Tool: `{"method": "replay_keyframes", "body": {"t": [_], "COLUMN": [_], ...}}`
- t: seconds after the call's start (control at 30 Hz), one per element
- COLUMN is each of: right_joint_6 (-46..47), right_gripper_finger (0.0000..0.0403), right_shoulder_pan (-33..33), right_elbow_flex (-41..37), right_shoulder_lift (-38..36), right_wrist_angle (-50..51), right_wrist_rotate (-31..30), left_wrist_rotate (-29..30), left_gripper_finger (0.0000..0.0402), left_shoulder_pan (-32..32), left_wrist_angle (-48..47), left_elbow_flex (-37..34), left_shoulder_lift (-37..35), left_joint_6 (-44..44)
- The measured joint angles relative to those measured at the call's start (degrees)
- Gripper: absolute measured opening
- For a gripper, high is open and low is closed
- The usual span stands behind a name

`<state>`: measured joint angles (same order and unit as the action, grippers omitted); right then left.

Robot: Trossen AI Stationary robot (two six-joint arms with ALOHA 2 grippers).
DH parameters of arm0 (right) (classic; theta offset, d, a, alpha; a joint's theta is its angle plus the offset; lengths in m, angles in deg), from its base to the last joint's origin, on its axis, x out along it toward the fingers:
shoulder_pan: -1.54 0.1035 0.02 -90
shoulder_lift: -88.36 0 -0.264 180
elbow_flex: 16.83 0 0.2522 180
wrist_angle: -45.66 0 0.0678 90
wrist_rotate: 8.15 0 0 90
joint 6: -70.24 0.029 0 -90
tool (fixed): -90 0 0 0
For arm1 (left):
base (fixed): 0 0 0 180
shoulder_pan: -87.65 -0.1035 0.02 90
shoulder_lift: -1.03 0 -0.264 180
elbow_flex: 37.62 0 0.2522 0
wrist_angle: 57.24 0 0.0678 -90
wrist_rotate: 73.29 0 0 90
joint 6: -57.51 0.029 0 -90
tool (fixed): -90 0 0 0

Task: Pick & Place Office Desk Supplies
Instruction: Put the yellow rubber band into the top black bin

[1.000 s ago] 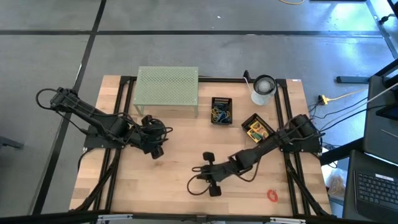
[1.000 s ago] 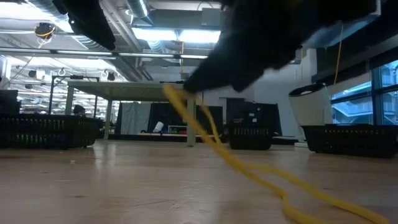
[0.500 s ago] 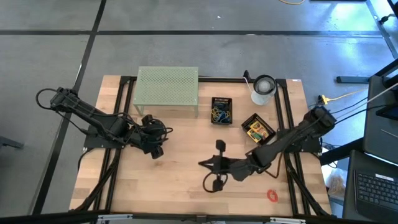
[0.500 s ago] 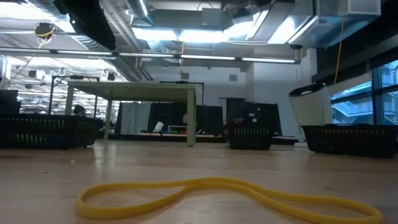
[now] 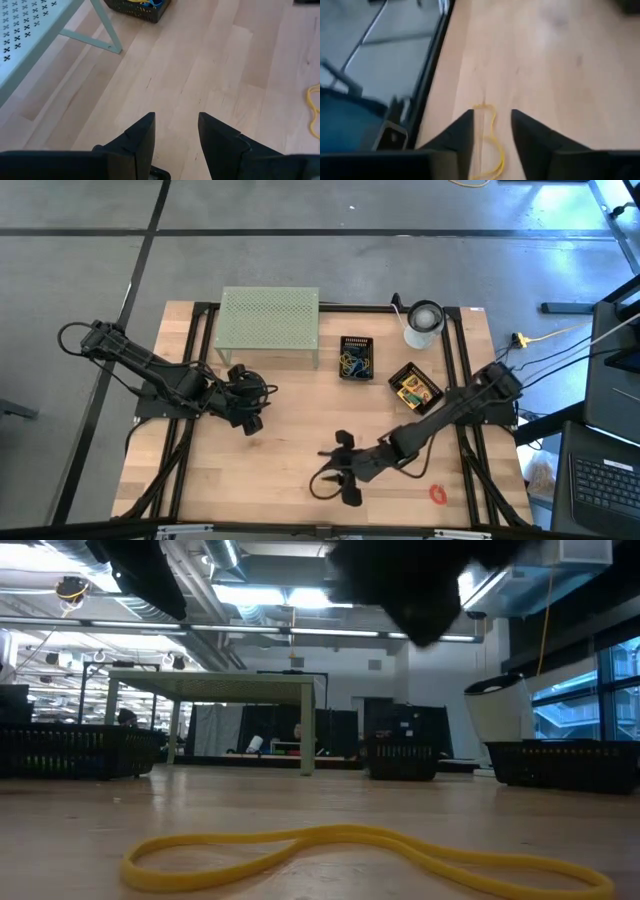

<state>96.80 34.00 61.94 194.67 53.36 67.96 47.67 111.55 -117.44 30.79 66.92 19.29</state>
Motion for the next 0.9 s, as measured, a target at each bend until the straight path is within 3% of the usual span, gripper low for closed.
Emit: {"method": "replay_keyframes", "body": {"t": [0.2,0.37,0.63,0.9], "right_joint_6": [-6.7,-9.1,-10.3,-16.3], "right_gripper_finger": [0.0202,0.0228,0.0225,0.0163], "right_shoulder_pan": [-0.1,-0.3,-1.4,-1.4], "right_elbow_flex": [0.0,0.0,0.1,0.4], "right_shoulder_lift": [6.9,13.3,16.3,18.1], "right_wrist_angle": [-1.9,-6.5,-11.4,-11.0], "right_wrist_rotate": [2.4,4.1,5.5,4.5], "left_wrist_rotate": [0.0,0.0,0.0,0.0], "left_gripper_finger": [0.0143,0.0143,0.0143,0.0143], "left_shoulder_pan": [0.0,0.0,0.0,0.0], "left_wrist_angle": [0.0,0.0,0.1,0.0], "left_elbow_flex": [0.0,0.0,0.0,0.0], "left_shoulder_lift": [0.0,0.0,0.0,0.0], "left_joint_6": [0.0,0.0,0.0,0.0]}}
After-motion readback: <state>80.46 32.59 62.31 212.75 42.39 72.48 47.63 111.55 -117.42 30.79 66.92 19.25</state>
